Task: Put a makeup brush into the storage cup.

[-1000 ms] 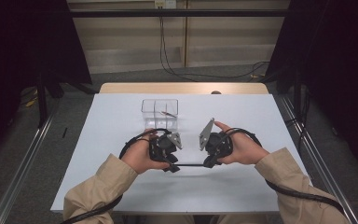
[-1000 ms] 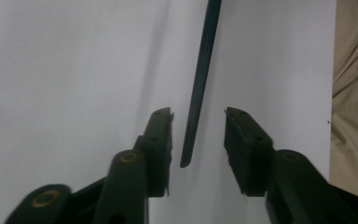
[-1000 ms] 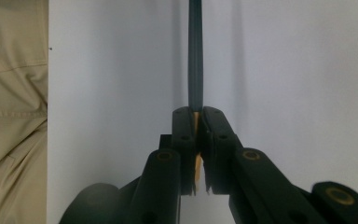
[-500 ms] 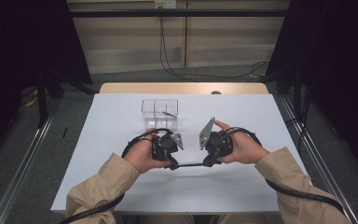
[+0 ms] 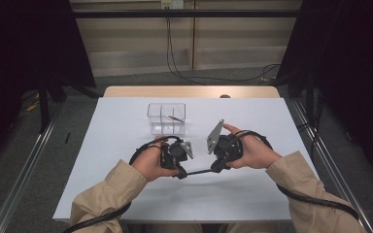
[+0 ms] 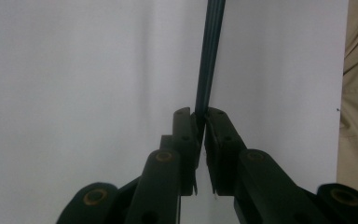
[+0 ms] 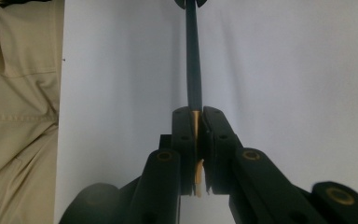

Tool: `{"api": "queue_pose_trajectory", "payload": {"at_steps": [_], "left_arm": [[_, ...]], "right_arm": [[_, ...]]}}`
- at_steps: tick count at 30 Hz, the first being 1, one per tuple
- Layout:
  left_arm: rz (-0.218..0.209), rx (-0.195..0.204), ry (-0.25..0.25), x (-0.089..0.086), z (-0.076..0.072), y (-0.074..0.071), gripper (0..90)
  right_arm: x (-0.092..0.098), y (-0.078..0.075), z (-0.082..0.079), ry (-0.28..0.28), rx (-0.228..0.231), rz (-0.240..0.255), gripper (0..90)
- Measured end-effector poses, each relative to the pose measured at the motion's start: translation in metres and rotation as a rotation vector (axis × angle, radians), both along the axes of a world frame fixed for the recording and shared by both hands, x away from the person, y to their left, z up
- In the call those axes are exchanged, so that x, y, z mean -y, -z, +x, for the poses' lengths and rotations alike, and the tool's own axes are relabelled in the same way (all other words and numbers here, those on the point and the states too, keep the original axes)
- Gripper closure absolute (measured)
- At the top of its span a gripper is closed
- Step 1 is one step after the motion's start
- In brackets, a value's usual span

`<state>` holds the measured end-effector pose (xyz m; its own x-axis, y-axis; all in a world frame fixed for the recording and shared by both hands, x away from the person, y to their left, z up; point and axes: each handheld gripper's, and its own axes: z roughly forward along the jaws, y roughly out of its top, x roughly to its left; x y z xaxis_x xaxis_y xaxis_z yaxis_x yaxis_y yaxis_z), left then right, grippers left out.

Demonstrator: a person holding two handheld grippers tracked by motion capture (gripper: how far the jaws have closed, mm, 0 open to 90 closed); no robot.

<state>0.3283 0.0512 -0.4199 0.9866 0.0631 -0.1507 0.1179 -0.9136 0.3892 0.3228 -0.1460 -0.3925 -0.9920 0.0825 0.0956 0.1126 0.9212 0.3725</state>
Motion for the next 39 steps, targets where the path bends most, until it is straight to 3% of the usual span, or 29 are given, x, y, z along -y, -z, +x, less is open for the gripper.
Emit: {"api": "queue_pose_trajectory", "payload": {"at_steps": [7,15,20,24,31,39], "left_arm": [[0.004,0.005,0.028,-0.001,-0.002,0.0,84.5],[0.005,-0.022,0.035,-0.001,-0.006,0.001,85.8],[-0.001,-0.022,0.042,-0.004,-0.007,-0.001,85.8],[-0.008,-0.023,0.03,-0.007,-0.007,0.0,85.8],[-0.008,-0.014,0.024,-0.01,-0.004,0.0,85.8],[-0.017,-0.004,0.011,-0.015,-0.002,-0.002,85.8]], "right_arm": [[0.0,-0.002,0.001,-0.008,-0.004,0.016,84.1],[0.002,0.0,0.001,0.011,-0.008,0.039,78.8],[0.005,0.004,0.001,0.037,0.0,0.063,65.3],[0.008,0.005,0.002,0.089,0.01,0.098,46.9],[0.014,0.006,0.002,0.109,0.028,0.13,26.8],[0.017,0.007,0.004,0.126,0.049,0.136,15.8]]}}
